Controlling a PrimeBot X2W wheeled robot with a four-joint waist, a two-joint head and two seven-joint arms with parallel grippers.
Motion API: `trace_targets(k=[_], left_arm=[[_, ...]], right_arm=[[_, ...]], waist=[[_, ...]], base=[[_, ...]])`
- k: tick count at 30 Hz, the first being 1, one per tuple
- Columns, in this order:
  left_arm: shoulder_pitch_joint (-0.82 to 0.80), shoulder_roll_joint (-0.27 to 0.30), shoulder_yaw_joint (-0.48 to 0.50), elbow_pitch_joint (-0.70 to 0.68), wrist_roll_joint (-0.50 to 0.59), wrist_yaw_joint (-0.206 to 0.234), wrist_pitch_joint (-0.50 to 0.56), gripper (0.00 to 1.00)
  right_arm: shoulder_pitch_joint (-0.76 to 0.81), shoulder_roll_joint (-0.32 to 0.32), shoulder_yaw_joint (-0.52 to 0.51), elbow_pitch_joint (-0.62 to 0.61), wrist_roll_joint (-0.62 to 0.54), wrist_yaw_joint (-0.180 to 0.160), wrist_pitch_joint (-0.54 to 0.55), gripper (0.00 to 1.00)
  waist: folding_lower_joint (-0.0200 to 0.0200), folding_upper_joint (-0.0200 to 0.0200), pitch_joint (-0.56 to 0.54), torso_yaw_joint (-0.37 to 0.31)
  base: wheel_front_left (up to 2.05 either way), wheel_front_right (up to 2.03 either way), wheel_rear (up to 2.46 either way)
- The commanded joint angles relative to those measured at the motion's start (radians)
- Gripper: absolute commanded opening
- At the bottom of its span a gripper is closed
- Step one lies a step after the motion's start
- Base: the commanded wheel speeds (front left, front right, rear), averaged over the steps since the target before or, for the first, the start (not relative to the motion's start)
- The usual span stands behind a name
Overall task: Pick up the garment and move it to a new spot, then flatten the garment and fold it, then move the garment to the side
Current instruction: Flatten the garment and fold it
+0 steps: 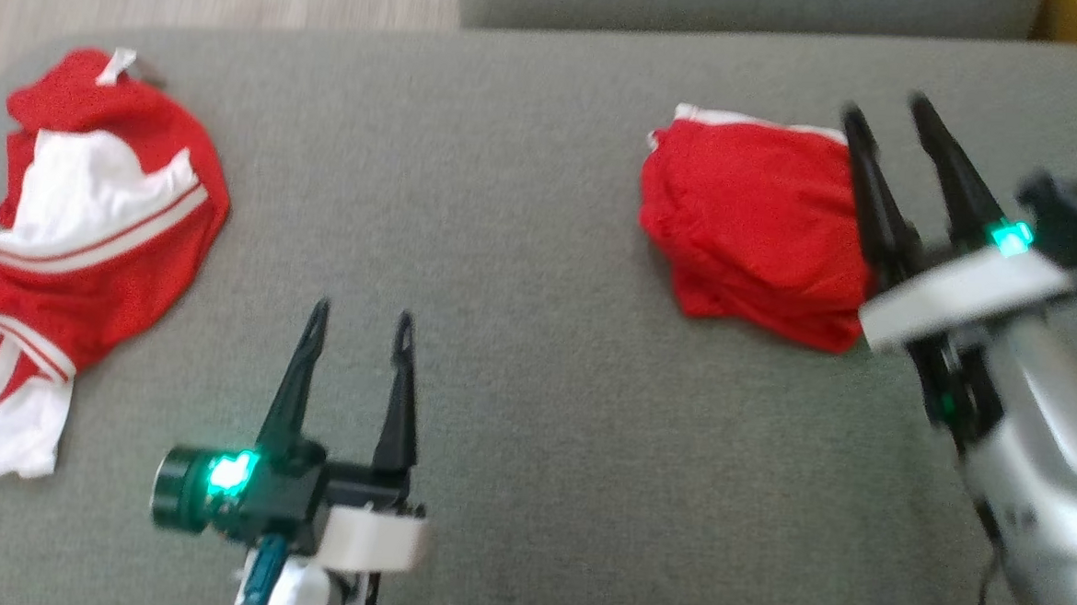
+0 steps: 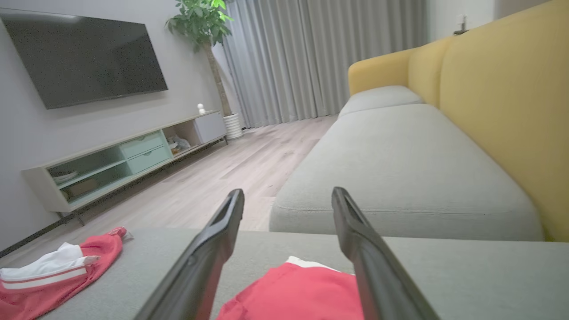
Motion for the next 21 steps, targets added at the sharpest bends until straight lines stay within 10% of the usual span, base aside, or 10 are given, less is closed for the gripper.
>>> trace_targets(k=[1,21], left_arm=[[0.008,0.006,0.053,-0.041,-0.008,0.006,-0.004,1.00],[0.187,-0.013,0.147,-0.056,0.019,-0.050,-0.004,1.00]], right_arm=[[0.098,0.008,-0.047,-0.061,-0.052,-0.001,-0.010,1.00],[0.551,0.146,-0.300,-0.239,-0.365,-0.001,-0.011,1.00]], waist=[[0.0001,-0.0001,-0.059,-0.029],[0.0001,-0.0001,-0.203,-0.038]], base=[[0.00,0.00,0.00],[0.00,0.00,0.00]])
